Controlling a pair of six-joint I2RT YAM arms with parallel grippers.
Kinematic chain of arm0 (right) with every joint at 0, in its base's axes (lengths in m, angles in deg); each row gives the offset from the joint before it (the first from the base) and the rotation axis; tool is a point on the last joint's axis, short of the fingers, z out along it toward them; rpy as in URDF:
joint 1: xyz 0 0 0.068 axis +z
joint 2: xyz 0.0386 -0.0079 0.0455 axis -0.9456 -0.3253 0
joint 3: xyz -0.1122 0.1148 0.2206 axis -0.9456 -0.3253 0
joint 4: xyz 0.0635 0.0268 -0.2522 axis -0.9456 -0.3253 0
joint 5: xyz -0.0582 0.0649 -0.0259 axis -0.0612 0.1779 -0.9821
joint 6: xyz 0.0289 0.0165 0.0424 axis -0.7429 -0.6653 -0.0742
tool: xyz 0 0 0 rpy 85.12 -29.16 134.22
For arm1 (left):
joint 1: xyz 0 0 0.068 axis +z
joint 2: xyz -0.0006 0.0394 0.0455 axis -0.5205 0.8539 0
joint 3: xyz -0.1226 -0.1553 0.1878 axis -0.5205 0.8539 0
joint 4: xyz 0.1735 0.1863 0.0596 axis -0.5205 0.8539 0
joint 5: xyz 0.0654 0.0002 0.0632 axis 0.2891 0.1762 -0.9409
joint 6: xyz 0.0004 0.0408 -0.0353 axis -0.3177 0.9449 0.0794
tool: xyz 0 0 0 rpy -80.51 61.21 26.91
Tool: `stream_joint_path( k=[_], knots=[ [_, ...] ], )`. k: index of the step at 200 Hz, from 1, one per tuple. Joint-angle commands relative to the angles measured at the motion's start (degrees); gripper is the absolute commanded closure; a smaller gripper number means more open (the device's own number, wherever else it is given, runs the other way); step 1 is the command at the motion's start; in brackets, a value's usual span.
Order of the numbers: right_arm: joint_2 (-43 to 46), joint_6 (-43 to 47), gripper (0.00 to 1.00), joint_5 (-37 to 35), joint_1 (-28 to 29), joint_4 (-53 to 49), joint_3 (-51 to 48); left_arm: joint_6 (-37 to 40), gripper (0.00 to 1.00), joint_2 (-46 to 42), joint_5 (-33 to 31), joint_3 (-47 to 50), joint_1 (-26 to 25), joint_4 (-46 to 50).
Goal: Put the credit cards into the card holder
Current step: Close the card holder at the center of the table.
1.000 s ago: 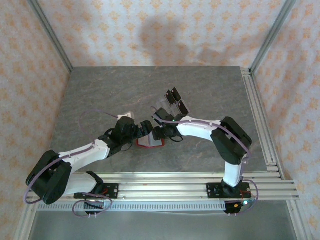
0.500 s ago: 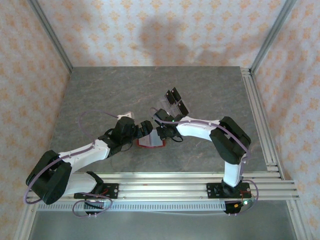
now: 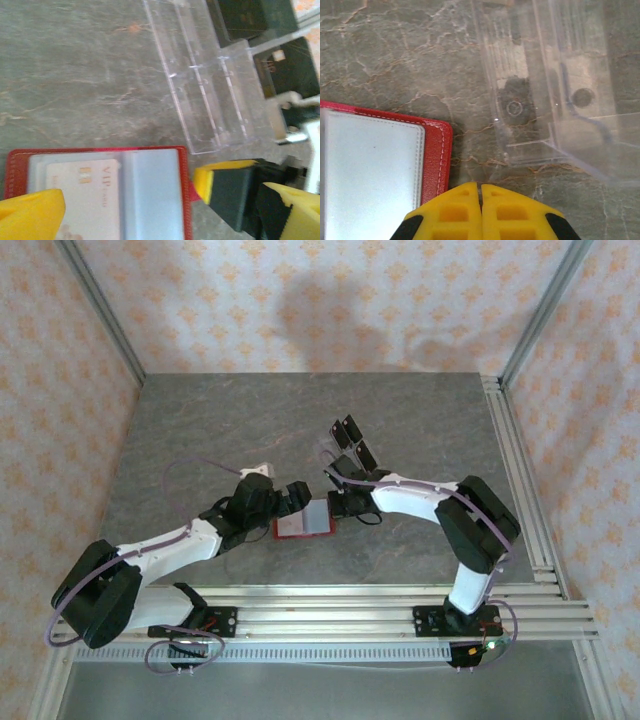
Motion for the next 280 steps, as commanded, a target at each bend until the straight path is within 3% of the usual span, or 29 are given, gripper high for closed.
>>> stream_joint_path(
  k=[1, 29, 50, 73, 106, 140, 280],
  knots=[
    [1.51, -2.47, 1.00, 3.91, -0.75, 3.83, -1.88, -0.99, 0.00, 1.24, -1.03, -3.40, -2.48, -2.29],
    [1.28, -3.26, 1.00, 5.01, -1.34, 4.99, -2.88, -1.54, 0.00, 2.49, -4.88, -4.73, -4.91, -1.59],
    [1.28, -3.22, 1.00, 5.18, -1.39, 4.99, -3.23, -2.32, 0.00, 1.38, -11.72, -5.71, -4.83, 6.23],
    [1.02, -2.88, 1.00, 5.36, -1.39, 4.82, -3.28, -1.68, 0.00, 1.00, -14.48, -5.44, -3.32, 11.86],
    [0.87, -2.57, 1.00, 5.53, -1.39, 4.77, -3.41, 0.13, 0.00, 2.89, -9.94, -2.35, 1.61, 10.73],
    [0.58, -2.54, 1.00, 5.69, -1.38, 4.76, -3.42, 2.73, 0.00, 4.54, -6.36, -0.70, 3.16, 6.97],
    [-0.74, -2.38, 1.00, 6.68, -1.39, 4.71, -2.76, 2.90, 0.00, 11.09, -0.32, -0.33, 3.62, -1.64]
  ],
)
